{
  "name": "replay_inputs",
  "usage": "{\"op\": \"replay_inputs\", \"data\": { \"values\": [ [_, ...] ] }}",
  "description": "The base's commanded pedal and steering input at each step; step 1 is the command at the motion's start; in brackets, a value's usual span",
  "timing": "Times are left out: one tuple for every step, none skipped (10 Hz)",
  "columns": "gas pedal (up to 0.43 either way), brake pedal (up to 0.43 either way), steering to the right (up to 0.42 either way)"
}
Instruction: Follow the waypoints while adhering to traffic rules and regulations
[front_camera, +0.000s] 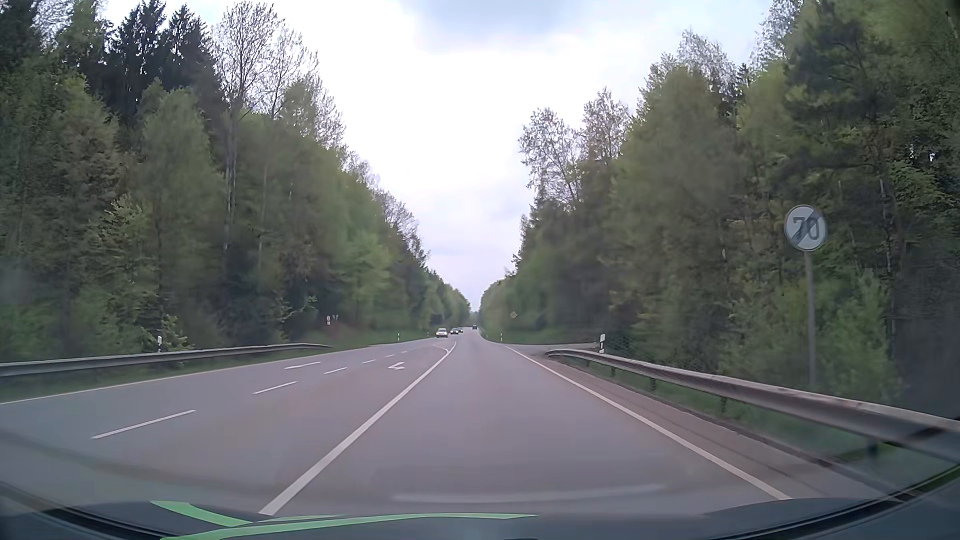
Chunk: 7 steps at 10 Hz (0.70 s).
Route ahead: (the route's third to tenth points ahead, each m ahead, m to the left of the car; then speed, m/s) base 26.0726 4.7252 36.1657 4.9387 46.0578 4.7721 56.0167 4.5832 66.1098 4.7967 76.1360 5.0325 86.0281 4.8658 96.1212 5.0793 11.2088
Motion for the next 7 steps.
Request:
{"op": "replay_inputs", "data": {
  "values": [
    [0.378, 0.0, -0.004],
    [0.378, 0.0, -0.004],
    [0.37, 0.0, -0.004],
    [0.37, 0.0, -0.004],
    [0.37, 0.0, -0.004],
    [0.37, 0.0, -0.004],
    [0.37, 0.0, -0.004]
  ]
}}
